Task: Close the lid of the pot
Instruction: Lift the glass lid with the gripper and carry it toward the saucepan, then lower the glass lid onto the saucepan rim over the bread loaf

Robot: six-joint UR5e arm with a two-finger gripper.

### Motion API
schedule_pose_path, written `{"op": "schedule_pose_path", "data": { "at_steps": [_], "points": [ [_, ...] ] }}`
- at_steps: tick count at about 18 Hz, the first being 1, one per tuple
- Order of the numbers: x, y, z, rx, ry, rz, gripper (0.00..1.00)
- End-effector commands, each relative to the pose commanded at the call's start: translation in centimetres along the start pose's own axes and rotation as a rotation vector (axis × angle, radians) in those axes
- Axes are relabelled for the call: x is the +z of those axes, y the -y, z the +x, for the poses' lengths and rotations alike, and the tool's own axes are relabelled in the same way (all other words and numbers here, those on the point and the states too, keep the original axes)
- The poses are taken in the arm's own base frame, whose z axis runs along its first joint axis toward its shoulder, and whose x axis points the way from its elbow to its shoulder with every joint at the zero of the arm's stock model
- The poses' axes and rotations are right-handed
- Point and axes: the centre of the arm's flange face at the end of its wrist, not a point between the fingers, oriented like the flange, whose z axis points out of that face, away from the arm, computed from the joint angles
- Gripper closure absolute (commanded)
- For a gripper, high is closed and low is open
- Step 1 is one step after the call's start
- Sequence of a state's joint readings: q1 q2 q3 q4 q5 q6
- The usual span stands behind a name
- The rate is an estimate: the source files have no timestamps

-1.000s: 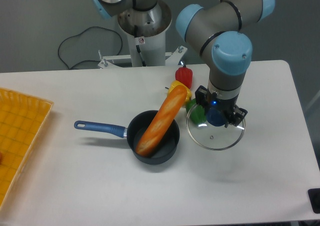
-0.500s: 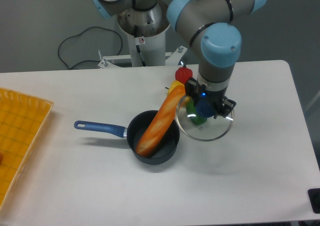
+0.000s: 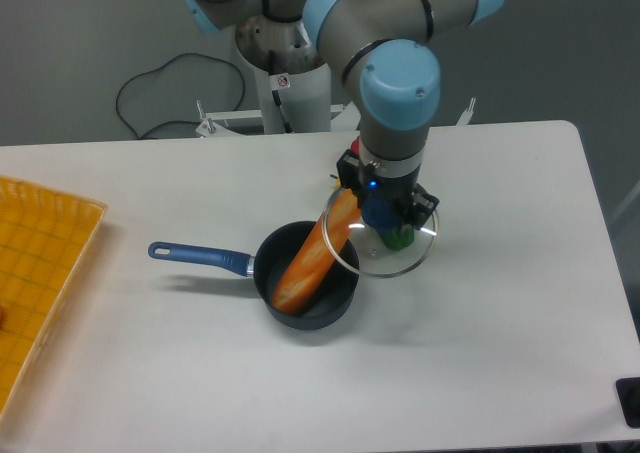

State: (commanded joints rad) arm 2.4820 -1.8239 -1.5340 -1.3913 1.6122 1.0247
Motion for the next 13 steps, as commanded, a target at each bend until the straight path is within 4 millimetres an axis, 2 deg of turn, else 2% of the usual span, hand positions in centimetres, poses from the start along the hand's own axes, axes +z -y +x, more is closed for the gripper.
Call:
{"op": "schedule_pose_path", "data": {
  "at_steps": [13],
  "points": [
    [1.4,1.0,1.4,0.035,0.002,-0.082,0.48]
  ]
}}
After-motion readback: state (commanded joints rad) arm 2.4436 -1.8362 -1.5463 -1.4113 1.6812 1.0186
